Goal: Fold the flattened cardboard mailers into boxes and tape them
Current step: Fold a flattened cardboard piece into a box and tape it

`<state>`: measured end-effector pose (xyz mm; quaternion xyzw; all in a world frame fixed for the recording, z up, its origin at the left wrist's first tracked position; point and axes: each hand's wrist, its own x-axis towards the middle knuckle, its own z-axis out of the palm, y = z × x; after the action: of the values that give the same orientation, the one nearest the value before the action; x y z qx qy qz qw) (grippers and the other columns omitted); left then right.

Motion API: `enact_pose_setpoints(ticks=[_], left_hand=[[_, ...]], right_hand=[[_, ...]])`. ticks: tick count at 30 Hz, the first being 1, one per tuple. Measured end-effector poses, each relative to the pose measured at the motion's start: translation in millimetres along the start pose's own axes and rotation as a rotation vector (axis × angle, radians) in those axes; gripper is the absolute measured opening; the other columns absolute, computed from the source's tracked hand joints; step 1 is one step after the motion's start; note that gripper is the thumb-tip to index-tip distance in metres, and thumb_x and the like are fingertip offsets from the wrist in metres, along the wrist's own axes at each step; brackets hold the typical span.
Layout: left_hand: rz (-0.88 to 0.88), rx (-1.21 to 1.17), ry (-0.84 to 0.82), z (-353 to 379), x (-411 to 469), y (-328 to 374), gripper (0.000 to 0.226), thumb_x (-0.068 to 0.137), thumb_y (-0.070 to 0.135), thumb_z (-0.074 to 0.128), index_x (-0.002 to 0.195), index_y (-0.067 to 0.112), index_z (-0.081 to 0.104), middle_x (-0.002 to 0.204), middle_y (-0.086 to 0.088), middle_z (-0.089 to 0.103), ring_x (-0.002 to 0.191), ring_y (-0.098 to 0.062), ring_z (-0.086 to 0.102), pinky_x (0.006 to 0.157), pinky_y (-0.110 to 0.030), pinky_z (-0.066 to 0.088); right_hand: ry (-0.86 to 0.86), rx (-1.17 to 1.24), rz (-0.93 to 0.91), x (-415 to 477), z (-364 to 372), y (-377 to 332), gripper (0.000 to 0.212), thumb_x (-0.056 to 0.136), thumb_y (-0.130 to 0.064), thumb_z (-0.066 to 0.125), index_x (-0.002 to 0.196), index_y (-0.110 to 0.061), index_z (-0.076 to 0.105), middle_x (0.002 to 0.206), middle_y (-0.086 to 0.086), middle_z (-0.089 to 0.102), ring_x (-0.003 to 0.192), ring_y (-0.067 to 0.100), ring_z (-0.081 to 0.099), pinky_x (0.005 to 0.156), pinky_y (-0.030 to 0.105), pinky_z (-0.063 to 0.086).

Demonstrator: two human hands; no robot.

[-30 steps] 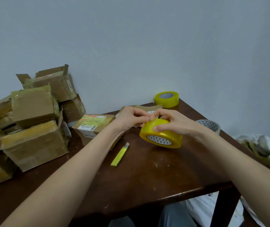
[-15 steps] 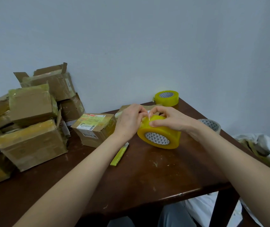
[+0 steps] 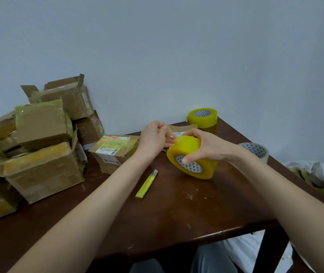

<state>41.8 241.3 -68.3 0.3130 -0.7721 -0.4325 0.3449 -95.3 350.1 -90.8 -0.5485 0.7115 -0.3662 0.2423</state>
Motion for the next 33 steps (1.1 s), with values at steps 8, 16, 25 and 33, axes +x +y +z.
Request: enact_pose_setpoints(ticks=[8,16,25,33], left_hand=[[-0.105,-0.269,0.023,1.7,-7.8,13.7,0.028,0.102,0.009,0.035,0.078,0.008,0.049,0.072,-0.012,0.058,0.061,-0.015,0.067,0.059,-0.025,0.058],[-0.176,-0.086,-0.146,-5.5,-13.7,26.3,0.030,0.100,0.040,0.042,0.088,0.014,0.053,0.076,-0.002,0.049,0.067,-0.011,0.057,0.063,-0.027,0.052],[0.105,0.486,-0.174,-17.9,-10.1,9.9,0.014,0.088,0.025,0.066,0.082,0.013,0.067,0.064,0.005,0.048,0.066,-0.010,0.045,0.054,-0.019,0.032],[0.031,0.260,-0.127,-29.6,-11.1,16.4,0.019,0.086,0.018,0.065,0.068,0.013,0.063,0.069,-0.003,0.052,0.064,-0.013,0.041,0.055,-0.022,0.033]], right_hand=[[0.244,-0.100,0.010,-6.1,13.7,3.9,0.058,0.063,-0.046,0.084,0.109,-0.028,0.055,0.104,-0.004,0.061,0.098,0.016,0.057,0.075,0.031,0.045],[0.352,-0.282,0.157,-5.3,21.4,-13.9,0.074,0.061,-0.057,0.078,0.124,-0.029,0.051,0.119,-0.002,0.061,0.109,0.021,0.058,0.084,0.037,0.049],[0.064,-0.221,0.038,-18.3,5.4,-3.2,0.069,0.065,-0.029,0.084,0.121,-0.023,0.045,0.117,0.001,0.056,0.104,0.019,0.056,0.086,0.039,0.051],[0.280,-0.142,-0.002,-21.6,2.5,3.7,0.049,0.068,-0.038,0.082,0.107,-0.025,0.055,0.100,-0.005,0.059,0.094,0.016,0.055,0.070,0.027,0.044]])
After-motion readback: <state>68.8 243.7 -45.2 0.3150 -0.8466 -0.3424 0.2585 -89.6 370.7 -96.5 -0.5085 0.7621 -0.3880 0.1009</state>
